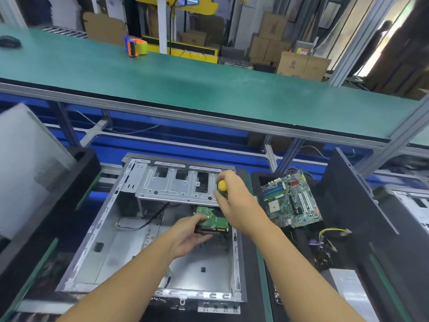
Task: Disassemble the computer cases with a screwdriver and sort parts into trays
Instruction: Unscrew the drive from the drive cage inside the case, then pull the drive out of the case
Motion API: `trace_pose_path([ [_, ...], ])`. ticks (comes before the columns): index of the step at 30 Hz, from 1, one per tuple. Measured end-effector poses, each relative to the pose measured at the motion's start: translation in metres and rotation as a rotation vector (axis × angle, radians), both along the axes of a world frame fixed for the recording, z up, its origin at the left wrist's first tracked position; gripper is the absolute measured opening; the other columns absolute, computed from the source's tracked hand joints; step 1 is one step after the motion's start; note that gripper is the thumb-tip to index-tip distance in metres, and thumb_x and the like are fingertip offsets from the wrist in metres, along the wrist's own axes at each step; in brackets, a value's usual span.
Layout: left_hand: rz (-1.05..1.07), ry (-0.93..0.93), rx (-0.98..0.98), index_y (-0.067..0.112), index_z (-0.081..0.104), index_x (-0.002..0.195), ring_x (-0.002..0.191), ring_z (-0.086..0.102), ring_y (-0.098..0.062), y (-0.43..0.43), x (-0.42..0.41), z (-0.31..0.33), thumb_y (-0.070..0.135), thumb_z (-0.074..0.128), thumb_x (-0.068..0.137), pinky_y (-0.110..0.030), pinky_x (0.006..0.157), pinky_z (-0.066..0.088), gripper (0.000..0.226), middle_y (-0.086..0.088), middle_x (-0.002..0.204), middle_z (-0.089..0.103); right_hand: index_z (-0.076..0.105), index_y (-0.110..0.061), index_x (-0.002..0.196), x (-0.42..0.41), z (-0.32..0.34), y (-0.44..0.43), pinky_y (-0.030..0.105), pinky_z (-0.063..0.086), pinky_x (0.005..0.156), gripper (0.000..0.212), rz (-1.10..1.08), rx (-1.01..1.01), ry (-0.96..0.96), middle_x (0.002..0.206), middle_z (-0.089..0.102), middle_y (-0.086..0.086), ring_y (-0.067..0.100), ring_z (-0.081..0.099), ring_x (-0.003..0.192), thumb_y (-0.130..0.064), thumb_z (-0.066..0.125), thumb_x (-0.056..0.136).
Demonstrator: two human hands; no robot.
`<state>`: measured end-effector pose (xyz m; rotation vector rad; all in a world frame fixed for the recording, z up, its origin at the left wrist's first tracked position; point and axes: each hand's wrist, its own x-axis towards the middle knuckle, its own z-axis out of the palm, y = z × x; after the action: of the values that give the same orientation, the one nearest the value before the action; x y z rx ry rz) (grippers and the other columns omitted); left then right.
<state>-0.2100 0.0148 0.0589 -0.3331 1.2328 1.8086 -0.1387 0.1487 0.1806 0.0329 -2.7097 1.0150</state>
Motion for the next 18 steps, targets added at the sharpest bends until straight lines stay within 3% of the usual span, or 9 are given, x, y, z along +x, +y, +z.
trace_pose_path([
  [3,-0.053,0.054,-0.005,0.016,0.055,0.104,0.088,0.075,-0.025,-0.003,0.004,0.001,0.013,0.071,0.091,-0.04,0.07,0.061,0.021,-0.008,0.092,0.078,0.042,-0.023,0.105,0.003,0.001,0.005,0.02,0.034,0.073,0.017,0.06,0.021,-0.028,0.097,0.043,-0.009,0.009,0.04,0.088,-0.011,0.052,0.099],
  [8,-0.242,0.087,-0.134,0.006,0.056,0.117,0.101,0.072,-0.036,-0.028,0.003,0.007,0.008,0.07,0.089,-0.049,0.084,0.059,0.031,-0.023,0.109,0.072,0.049,-0.016,0.099,0.005,0.003,0.015,0.036,0.041,0.081,0.025,0.173,0.162,-0.034,0.097,0.046,-0.005,0.02,0.039,0.093,0.007,0.049,0.089],
  [11,-0.303,0.138,-0.26,0.005,0.052,0.123,0.099,0.071,-0.04,-0.051,0.006,0.013,0.007,0.07,0.088,-0.05,0.081,0.06,0.039,-0.027,0.115,0.068,0.053,-0.013,0.094,0.004,-0.002,0.02,0.039,0.042,0.082,0.025,0.182,0.225,-0.068,0.095,0.05,-0.001,0.024,0.043,0.092,0.009,0.049,0.082],
  [14,-0.326,0.217,-0.317,0.003,0.053,0.126,0.098,0.072,-0.038,-0.075,0.003,0.029,0.01,0.069,0.089,-0.048,0.076,0.06,0.041,-0.024,0.112,0.071,0.055,-0.015,0.094,0.0,-0.007,0.019,0.043,0.045,0.083,0.022,0.17,0.225,-0.163,0.099,0.05,-0.001,0.024,0.046,0.094,0.002,0.051,0.083],
  [18,-0.404,0.343,-0.44,0.008,0.062,0.117,0.091,0.074,-0.033,-0.103,-0.005,0.064,0.016,0.072,0.088,-0.048,0.075,0.061,0.032,-0.016,0.102,0.075,0.061,-0.021,0.11,-0.008,-0.014,0.009,0.045,0.051,0.086,0.02,0.162,0.219,-0.262,0.11,0.052,-0.001,0.022,0.055,0.098,-0.017,0.053,0.091],
])
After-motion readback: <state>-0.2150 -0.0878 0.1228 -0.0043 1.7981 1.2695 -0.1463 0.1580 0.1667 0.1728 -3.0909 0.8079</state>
